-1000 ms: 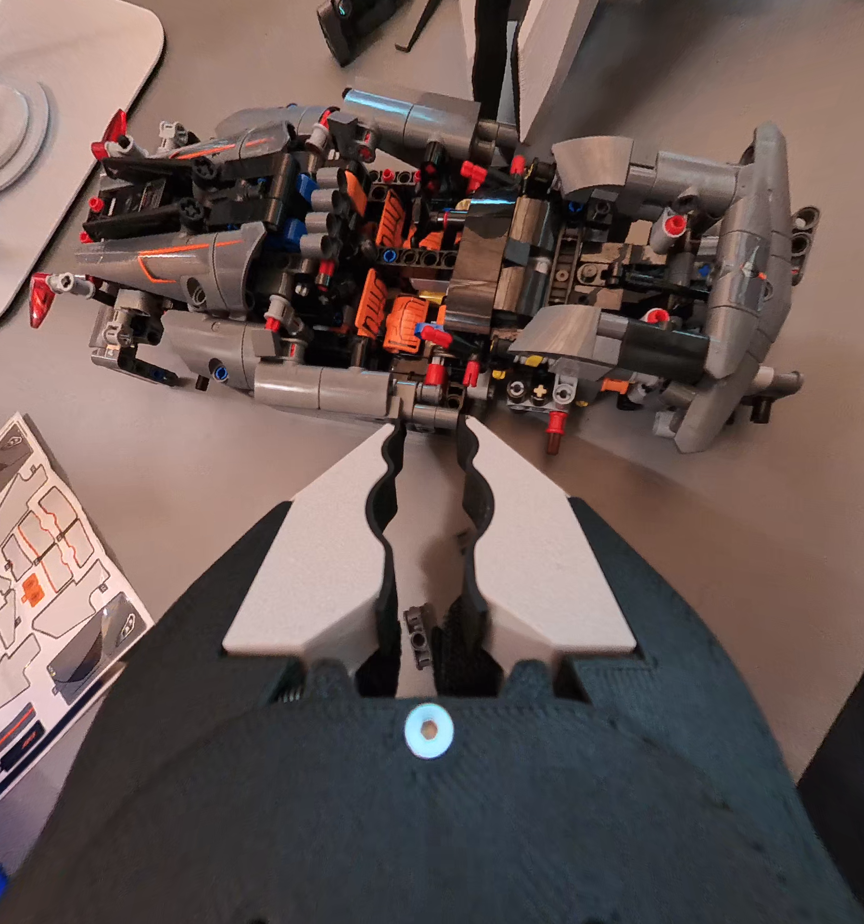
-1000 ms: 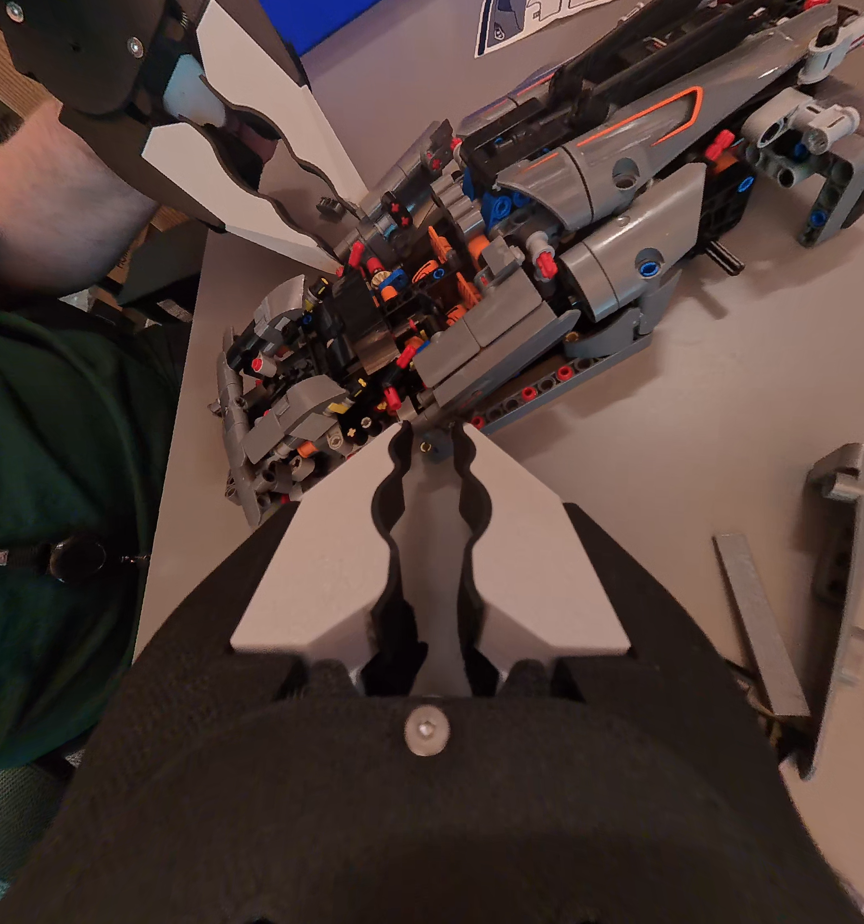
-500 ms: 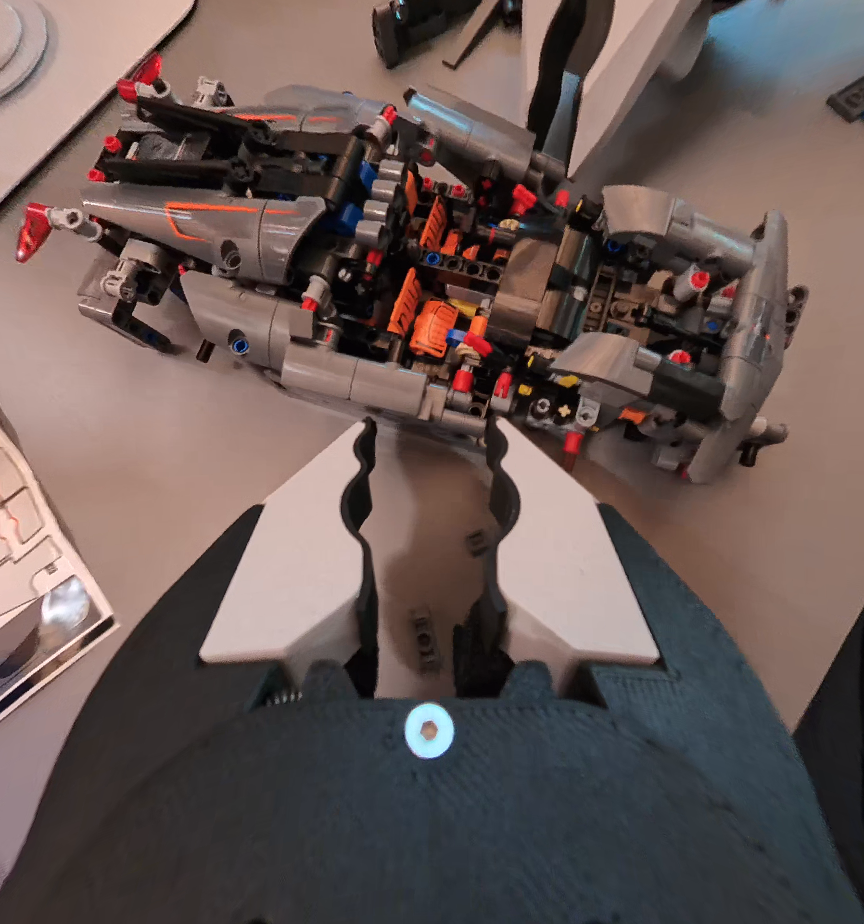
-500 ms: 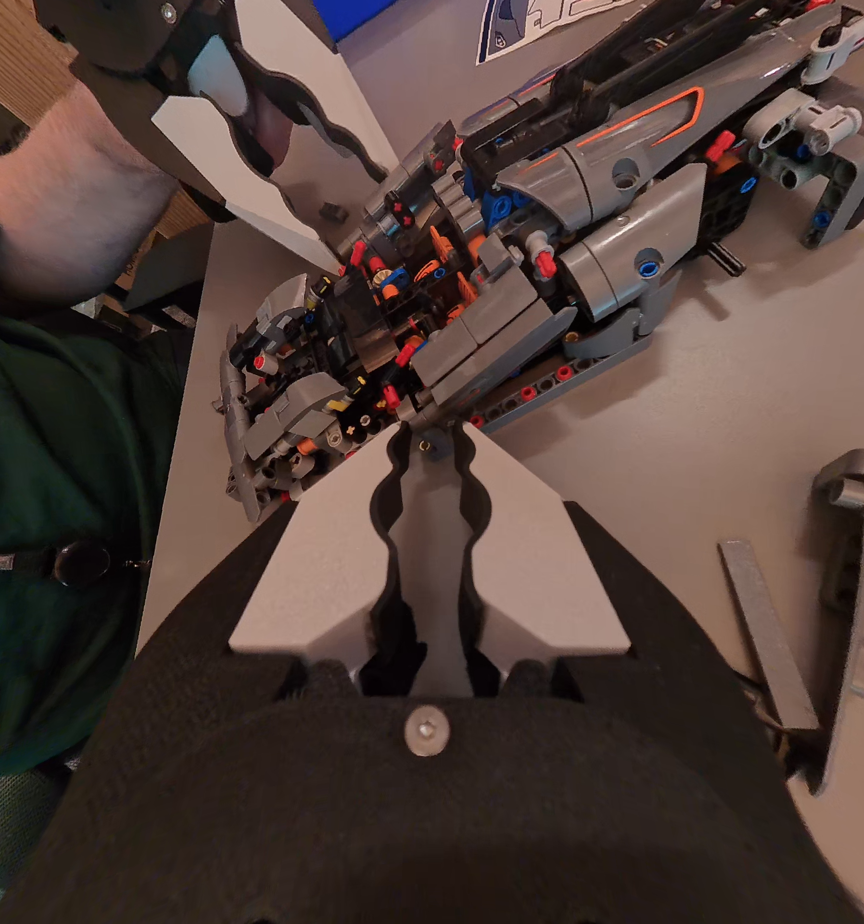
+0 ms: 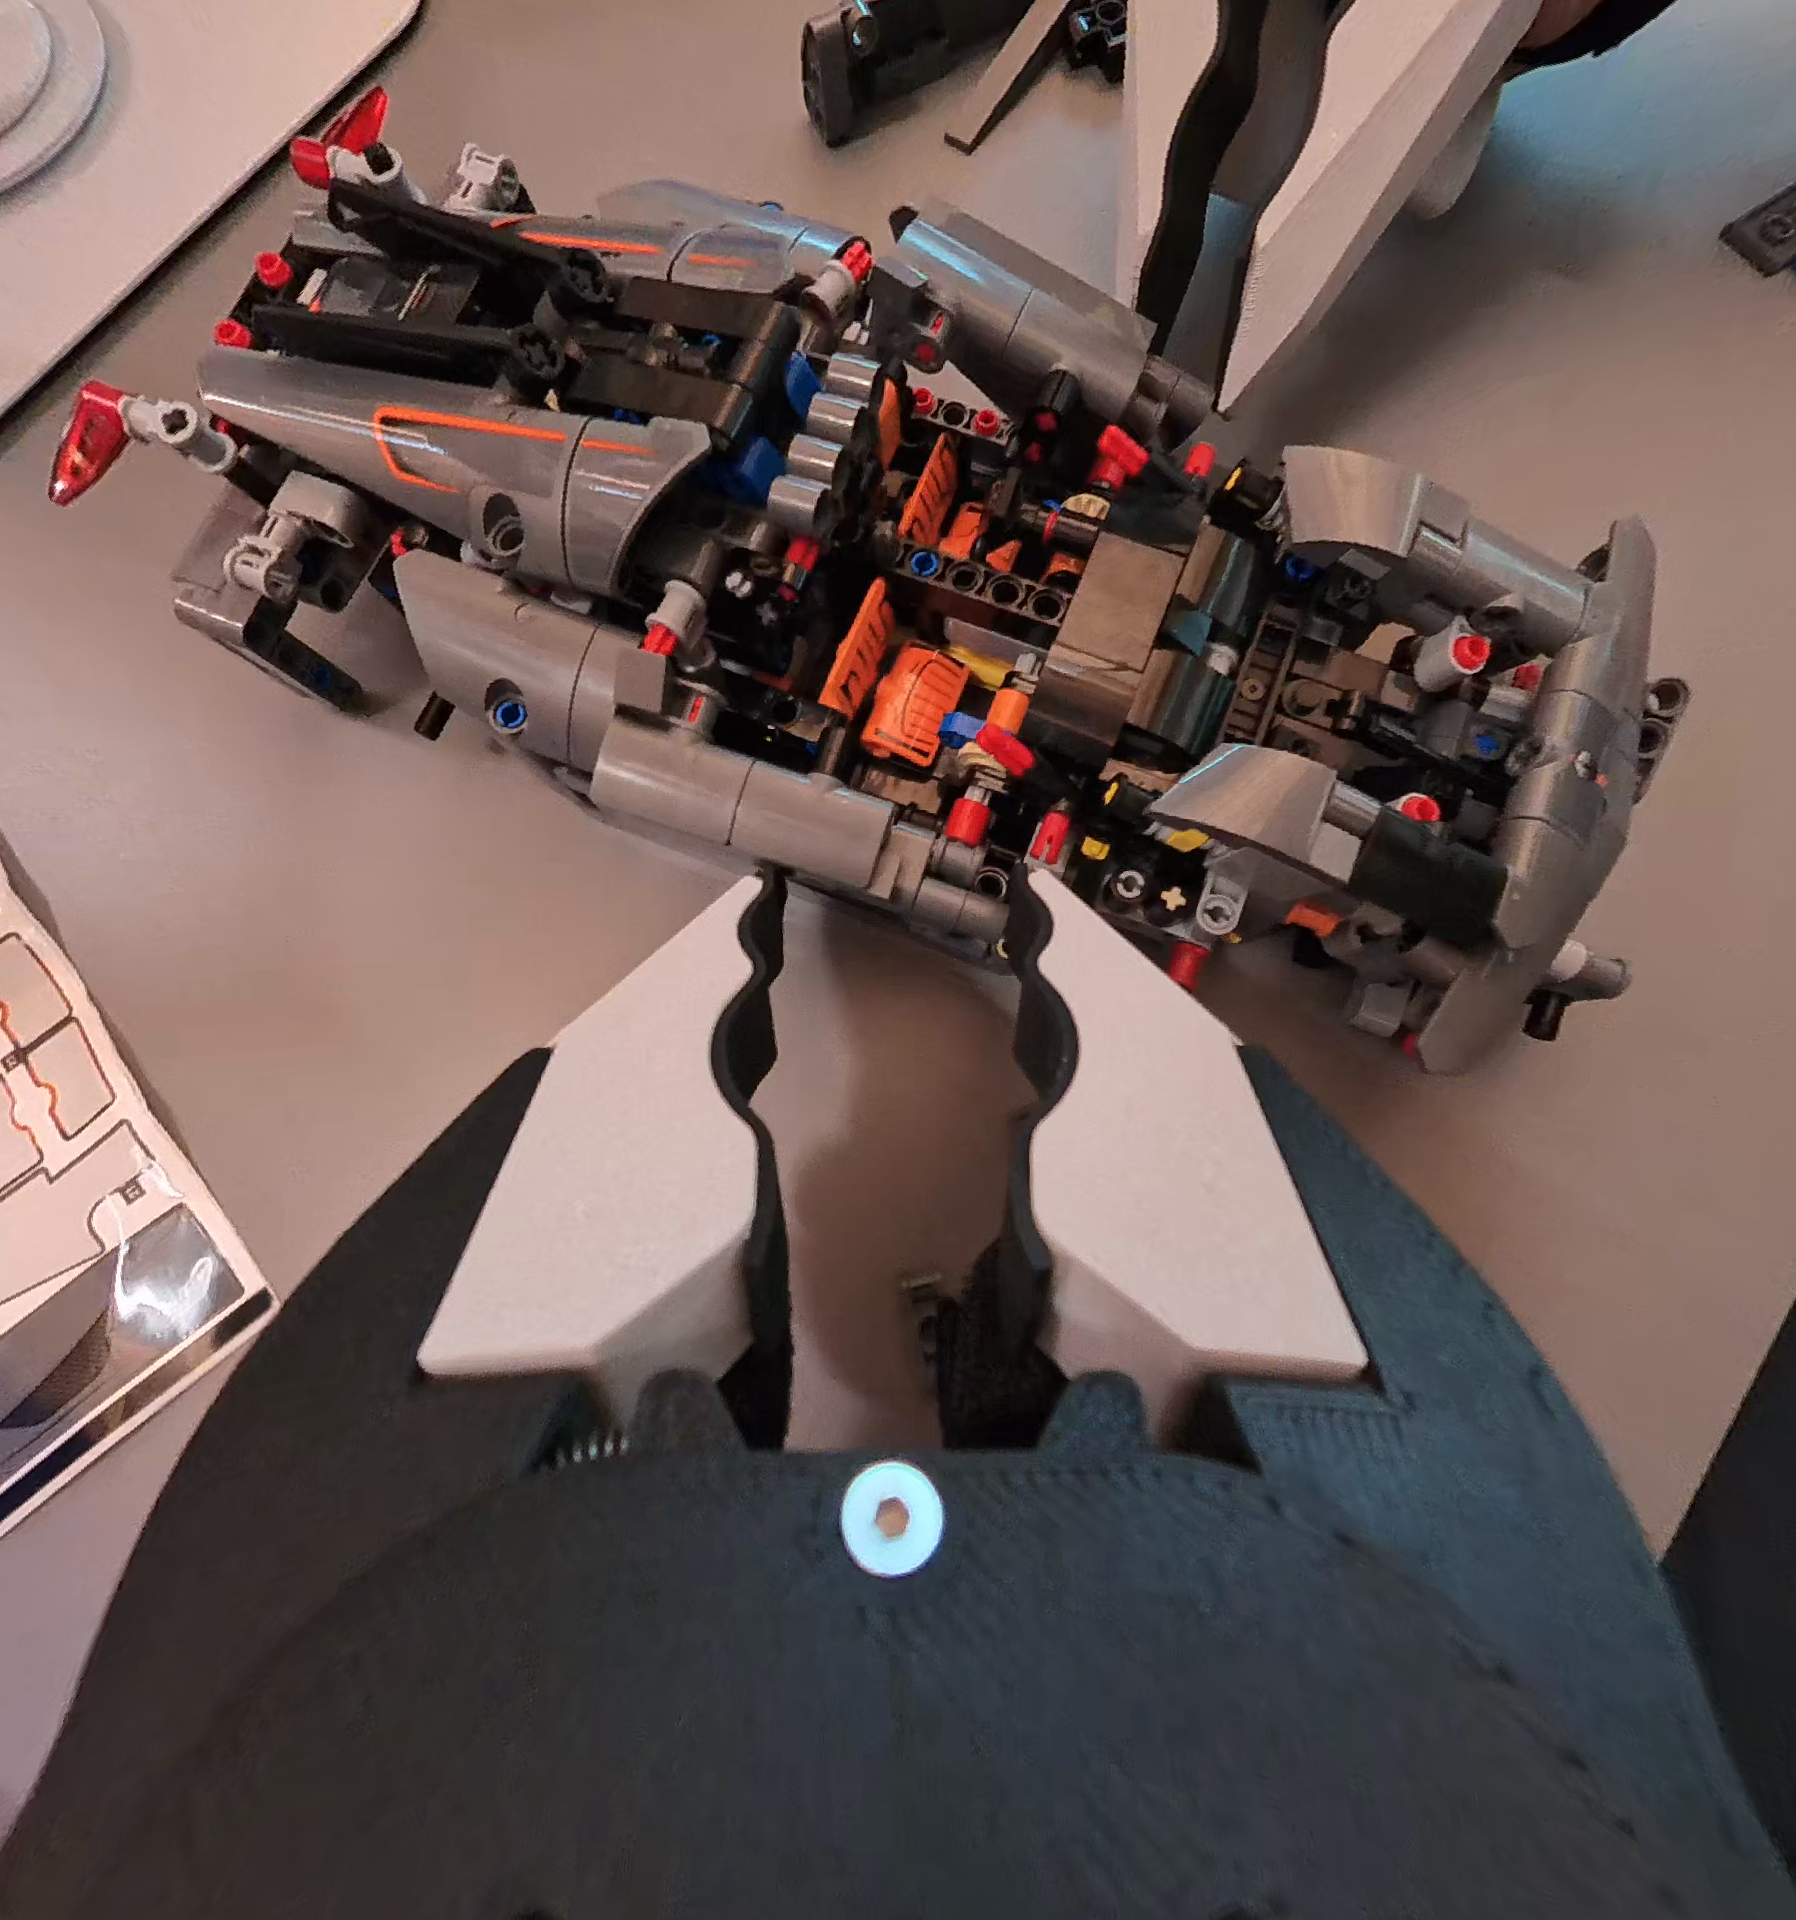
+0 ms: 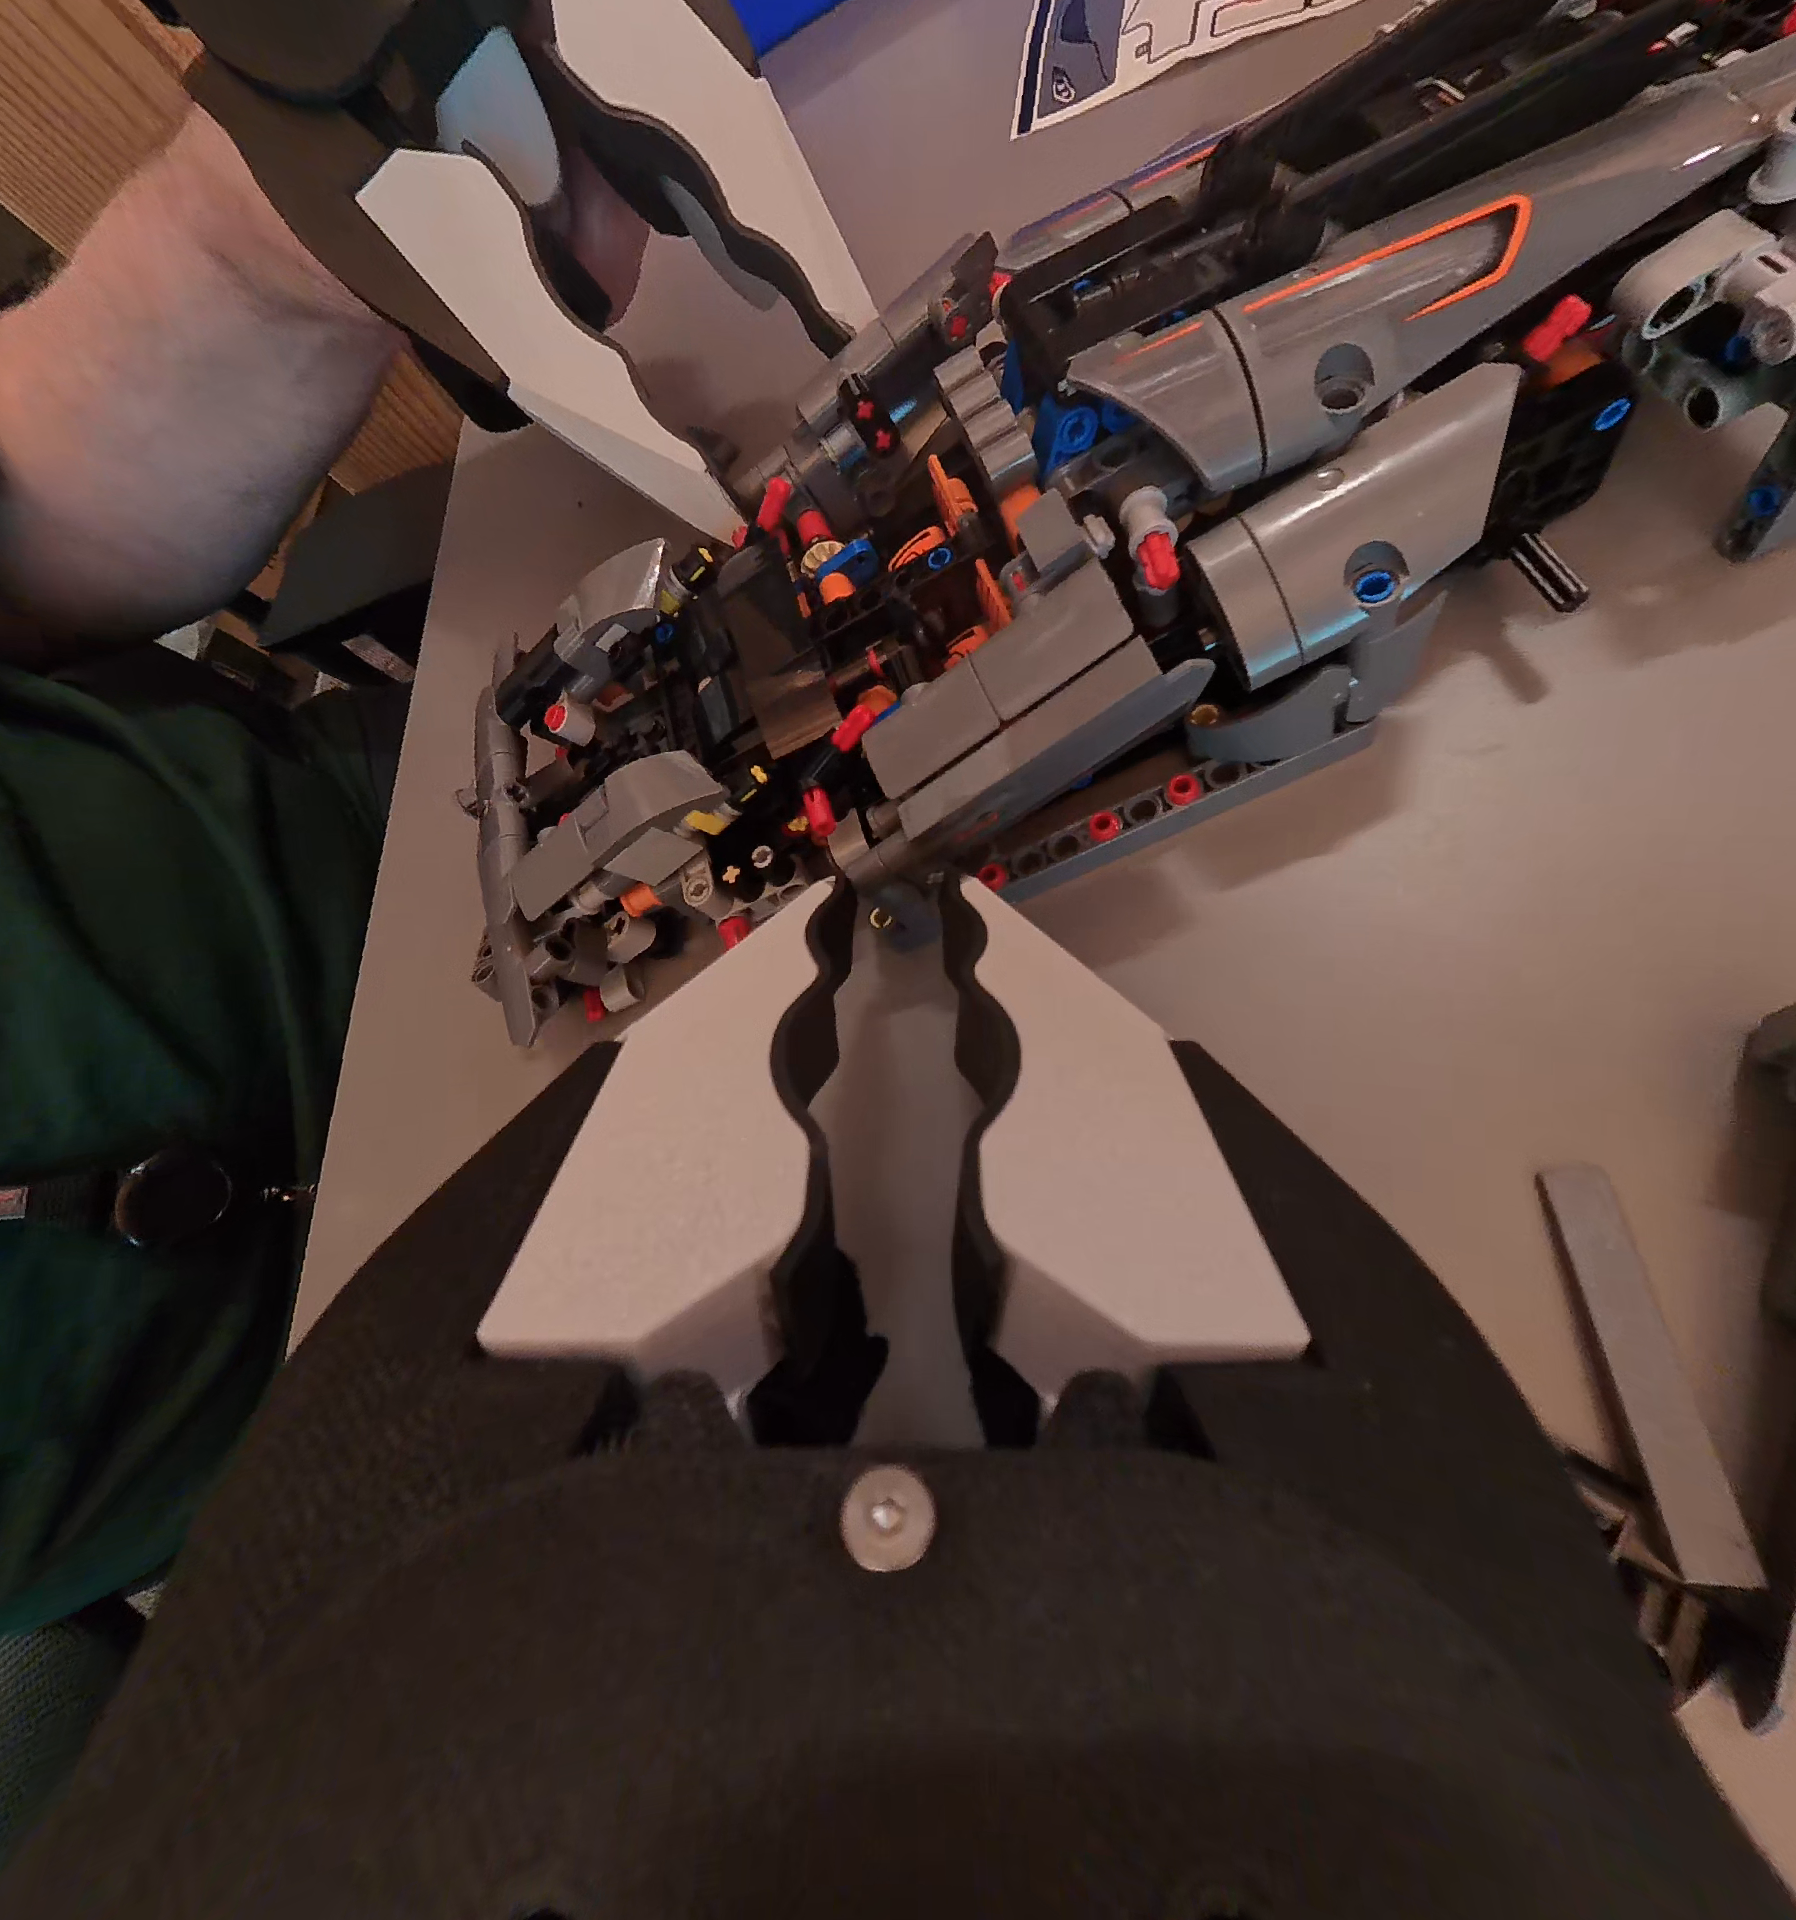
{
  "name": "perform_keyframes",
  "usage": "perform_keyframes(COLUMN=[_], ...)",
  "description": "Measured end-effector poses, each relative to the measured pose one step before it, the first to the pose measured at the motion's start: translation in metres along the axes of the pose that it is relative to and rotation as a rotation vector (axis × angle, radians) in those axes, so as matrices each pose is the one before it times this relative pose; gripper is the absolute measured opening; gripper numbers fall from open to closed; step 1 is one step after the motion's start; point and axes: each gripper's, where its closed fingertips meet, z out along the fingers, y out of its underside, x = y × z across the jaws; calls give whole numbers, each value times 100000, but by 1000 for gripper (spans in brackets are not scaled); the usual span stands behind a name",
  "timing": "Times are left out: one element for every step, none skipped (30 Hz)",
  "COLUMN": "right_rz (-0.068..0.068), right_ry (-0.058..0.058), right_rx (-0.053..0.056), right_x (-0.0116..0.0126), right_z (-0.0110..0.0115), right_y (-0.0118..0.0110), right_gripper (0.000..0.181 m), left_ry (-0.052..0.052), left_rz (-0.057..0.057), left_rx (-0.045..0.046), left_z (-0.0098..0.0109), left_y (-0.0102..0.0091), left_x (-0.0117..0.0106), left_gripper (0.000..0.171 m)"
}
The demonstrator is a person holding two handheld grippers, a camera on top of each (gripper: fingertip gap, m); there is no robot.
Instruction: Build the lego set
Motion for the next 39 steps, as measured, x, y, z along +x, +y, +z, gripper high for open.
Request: perform_keyframes(right_rz=[117,31,-61,-119,-117,-53,30,49,28,-2,-67,-113,-96,-41,35,-39,-143,-1,-5,-20,31,7,-69,36,110,7,5,11,-45,-46,-53,-58,-63,-67,-43,-79,-56,326,494], right_ry=[-76,74,126,153,155,89,3,-37,-3,65,100,53,168,76,-12,48,119,34,10,31,4,9,48,-54,-100,-49,-41,-33,16,14,54,71,50,13,-1,-93,10,76,-237], right_rx=[48,-18,-104,-86,-105,-59,4,17,5,-48,-90,-44,-158,67,-7,-20,-47,-45,3,18,-13,-26,11,36,41,59,40,33,-7,-31,-65,-6,-15,28,79,-49,142,777,1196], right_x=[6,21,2,1,-6,8,2,4,-2,5,-1,-5,-2,1,0,-3,7,1,2,6,2,1,3,-6,3,1,2,-5,-7,-3,4,-2,-5,-6,-9,-28,-7,20,1], right_z=[3,-5,3,3,4,-1,6,-6,0,5,3,7,6,-2,-9,6,6,-9,0,1,5,2,0,8,3,5,0,2,7,0,12,-13,-13,-19,-15,-39,-66,-97,-120], right_y=[-6,-16,4,7,-2,-3,7,-4,-1,2,2,-4,13,-11,5,4,-4,-1,0,-3,9,-13,4,2,-5,-14,6,-5,2,-7,1,-8,-7,-9,-16,4,-37,-147,-200], right_gripper=[14,14,14,14,14,14,14,15,15,15,15,15,15,15,15,15,15,15,15,15,15,15,15,15,15,15,15,15,15,15,15,15,15,15,15,15,14,14,15], left_ry=[210,-492,-631,-581,-440,-581,-1098,-952,-446,-404,-312,-145,-1168,-1067,-583,-22,-58,-273,-172,92,143,118,66,188,148,2,58,292,309,203,734,447,328,1029,1014,969,1743,1672,934], left_rz=[-143,1135,1333,1094,857,1074,1893,1474,354,547,789,1278,2150,2204,1335,442,617,915,499,-209,-238,-48,368,286,151,71,61,-162,-589,-1307,-1960,-1267,-479,-729,-1761,-2935,-3421,-2725,-2407], left_rx=[484,481,221,44,12,54,161,182,48,160,284,692,152,-516,-460,-323,0,166,-77,-115,-25,-117,-500,-1408,-308,112,-73,8,413,364,-375,-341,620,775,383,332,-63,261,140], left_z=[8,5,-24,-25,-26,-17,-31,-25,-10,0,-12,-33,-22,1,-5,-3,-14,-6,5,1,7,18,3,55,36,-19,-19,-42,-71,-50,-12,-27,-66,-88,-100,-76,-15,15,61], left_y=[-9,-3,-5,-7,-2,-20,-20,-15,-9,-3,-13,-95,-64,-7,-4,1,-1,-13,21,17,5,23,82,225,54,-14,11,4,-46,-30,74,65,-66,-96,-40,-19,61,44,70], left_x=[-6,-9,2,1,-4,-5,-18,1,-8,4,-5,55,-10,-2,-1,-8,-3,8,7,-1,8,7,6,12,17,-13,0,-2,-28,-99,-67,-98,-55,42,-37,-139,-58,-27,-93], left_gripper=[41,41,41,41,41,41,41,41,41,41,41,39,39,39,39,40,39,40,40,40,40,40,40,40,40,40,40,40,39,41,43,44,44,44,44,47,49,50,52])
